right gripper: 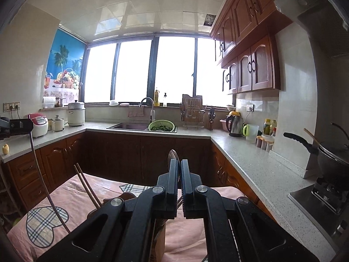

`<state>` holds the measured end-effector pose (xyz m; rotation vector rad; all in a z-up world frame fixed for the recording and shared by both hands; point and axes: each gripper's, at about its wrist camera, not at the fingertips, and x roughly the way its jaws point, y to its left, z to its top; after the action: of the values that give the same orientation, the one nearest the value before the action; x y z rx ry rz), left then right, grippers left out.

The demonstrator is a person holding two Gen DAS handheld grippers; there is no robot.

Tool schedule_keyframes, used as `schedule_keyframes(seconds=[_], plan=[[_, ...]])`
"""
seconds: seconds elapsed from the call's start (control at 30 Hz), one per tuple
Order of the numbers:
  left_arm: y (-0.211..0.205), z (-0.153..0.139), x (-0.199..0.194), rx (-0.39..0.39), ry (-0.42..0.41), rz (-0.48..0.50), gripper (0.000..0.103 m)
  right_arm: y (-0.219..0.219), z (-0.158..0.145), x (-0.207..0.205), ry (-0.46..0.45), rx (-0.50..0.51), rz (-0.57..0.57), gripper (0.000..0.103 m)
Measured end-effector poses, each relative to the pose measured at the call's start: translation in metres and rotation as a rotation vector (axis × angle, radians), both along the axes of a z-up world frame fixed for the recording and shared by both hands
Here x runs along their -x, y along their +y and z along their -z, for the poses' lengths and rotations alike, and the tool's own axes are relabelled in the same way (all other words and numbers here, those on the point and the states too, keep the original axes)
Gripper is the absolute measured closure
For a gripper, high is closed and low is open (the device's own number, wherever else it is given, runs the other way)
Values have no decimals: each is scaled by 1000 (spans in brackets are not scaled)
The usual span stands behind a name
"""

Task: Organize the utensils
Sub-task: 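Lift the metal chopstick with left gripper while right gripper carries the spoon over the holder, then open both grippers to drop the chopstick and spoon into the holder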

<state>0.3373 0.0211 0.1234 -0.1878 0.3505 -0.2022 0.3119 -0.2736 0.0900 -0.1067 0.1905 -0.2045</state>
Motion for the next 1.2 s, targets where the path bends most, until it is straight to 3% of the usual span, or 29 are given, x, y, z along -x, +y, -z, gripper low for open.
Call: schedule_keyframes(seconds=[0.2, 0.47, 0.87, 1.2], plan=[[-15, 16, -45, -12, -10, -13, 100, 3, 5, -30, -9, 53, 15, 101], [-33, 59, -89, -26, 22, -30, 100, 16, 44, -50, 20, 139, 14, 101], [-45, 98, -116, -35, 110, -19, 100, 17, 86, -44, 97, 80, -93, 100], [-35, 101, -113, -26, 99, -24, 100, 6, 85, -49, 150, 26, -133, 99]])
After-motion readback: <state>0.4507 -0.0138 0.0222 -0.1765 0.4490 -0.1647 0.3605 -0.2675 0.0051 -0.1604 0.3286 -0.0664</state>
